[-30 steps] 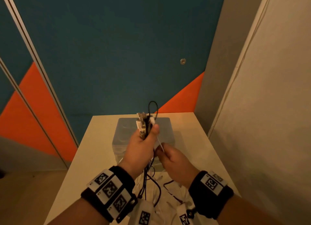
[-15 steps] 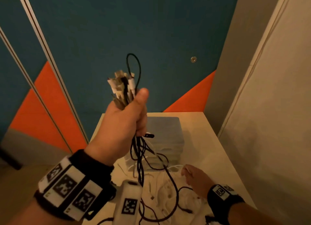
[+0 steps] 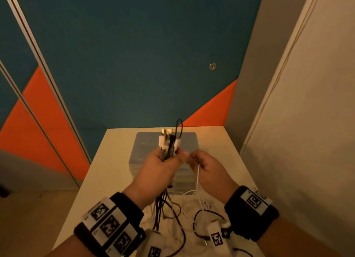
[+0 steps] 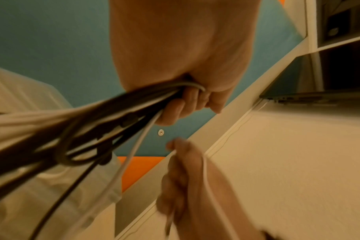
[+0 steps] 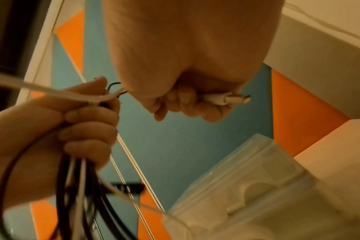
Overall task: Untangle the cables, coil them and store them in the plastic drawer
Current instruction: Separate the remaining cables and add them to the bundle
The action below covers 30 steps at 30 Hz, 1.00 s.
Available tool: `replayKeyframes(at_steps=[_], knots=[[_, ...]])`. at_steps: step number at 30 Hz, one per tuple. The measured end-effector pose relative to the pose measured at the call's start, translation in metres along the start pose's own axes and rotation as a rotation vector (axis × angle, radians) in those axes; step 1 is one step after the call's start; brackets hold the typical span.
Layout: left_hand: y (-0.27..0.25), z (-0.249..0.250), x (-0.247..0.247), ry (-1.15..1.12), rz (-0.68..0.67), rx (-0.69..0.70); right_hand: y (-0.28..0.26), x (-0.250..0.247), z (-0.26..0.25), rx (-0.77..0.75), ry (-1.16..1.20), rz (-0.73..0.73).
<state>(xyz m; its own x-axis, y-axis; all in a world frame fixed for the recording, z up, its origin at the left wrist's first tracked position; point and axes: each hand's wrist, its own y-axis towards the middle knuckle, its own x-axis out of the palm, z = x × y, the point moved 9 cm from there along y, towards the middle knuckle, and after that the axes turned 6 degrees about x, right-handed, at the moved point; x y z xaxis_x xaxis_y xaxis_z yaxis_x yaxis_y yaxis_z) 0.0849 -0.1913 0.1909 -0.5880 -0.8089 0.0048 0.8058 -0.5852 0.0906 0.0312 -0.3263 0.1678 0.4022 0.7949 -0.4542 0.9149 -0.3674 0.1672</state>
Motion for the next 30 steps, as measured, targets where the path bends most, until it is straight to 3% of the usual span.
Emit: replayKeyframes(at_steps=[3,7,10,12,14,19,22,30], knots=[[0.002,0.019,-0.013,-0.134,0.019,0.031,-0.027,0.001,0.038,0.093,-0.095,-0.075],[-0.003,0.048,-0.03,-0.175,0.014,0.088,-0.084,0.01,0.138,0.369,-0.297,-0.3],[-0.009,0.053,-0.04,-0.166,0.018,0.088,-0.121,0.017,0.181,0.53,-0.284,-0.549],[-0.014,0.053,-0.043,-0.138,0.004,0.08,-0.133,0.015,0.189,0.59,-0.221,-0.639],[-0.021,0.053,-0.044,-0.132,-0.017,0.073,-0.131,0.007,0.192,0.61,-0.182,-0.59],[-0.037,0.051,-0.038,-0.178,-0.104,0.016,-0.097,-0.02,0.191,0.59,-0.236,-0.262],[-0.043,0.053,-0.032,-0.217,-0.157,0.011,-0.076,-0.019,0.193,0.535,-0.288,-0.173],[-0.057,0.056,-0.038,-0.236,-0.229,-0.007,-0.036,0.071,0.151,0.29,-0.393,-0.317]])
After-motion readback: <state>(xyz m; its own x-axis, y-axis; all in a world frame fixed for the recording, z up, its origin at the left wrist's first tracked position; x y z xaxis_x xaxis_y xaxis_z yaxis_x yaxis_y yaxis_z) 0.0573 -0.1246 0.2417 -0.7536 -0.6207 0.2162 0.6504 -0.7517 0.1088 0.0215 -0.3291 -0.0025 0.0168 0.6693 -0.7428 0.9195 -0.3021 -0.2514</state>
